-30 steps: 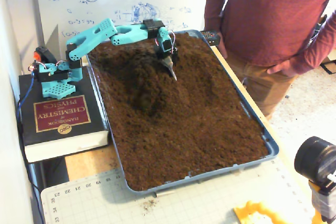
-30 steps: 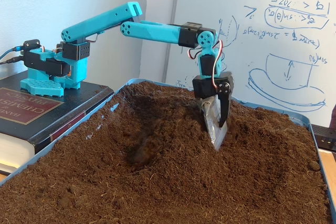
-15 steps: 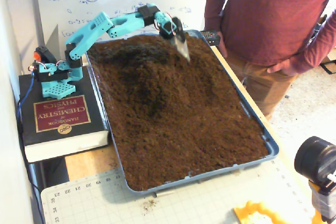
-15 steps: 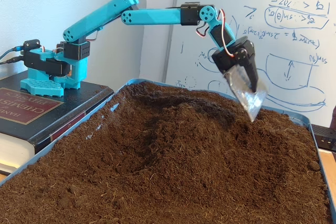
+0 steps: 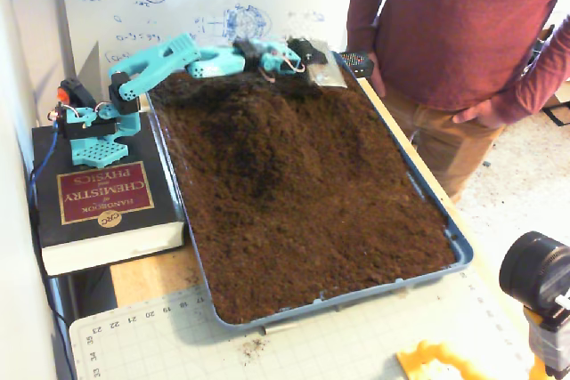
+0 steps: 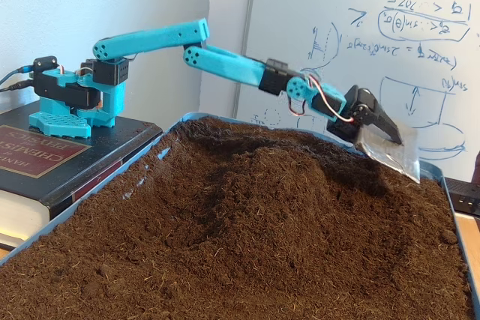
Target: Build a berm.
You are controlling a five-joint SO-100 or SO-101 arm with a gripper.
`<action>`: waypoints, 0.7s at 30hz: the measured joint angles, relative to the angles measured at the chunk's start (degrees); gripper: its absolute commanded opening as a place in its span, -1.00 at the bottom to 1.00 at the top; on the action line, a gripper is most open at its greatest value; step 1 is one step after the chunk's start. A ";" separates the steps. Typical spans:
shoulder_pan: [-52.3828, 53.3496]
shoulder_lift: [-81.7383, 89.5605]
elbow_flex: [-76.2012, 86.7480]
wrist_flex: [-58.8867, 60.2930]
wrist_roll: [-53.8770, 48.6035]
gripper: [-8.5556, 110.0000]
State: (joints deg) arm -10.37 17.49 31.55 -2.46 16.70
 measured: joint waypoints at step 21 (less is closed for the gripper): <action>1.58 -1.23 -0.26 29.36 -0.70 -0.85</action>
State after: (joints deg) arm -8.79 16.26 31.29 26.89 16.00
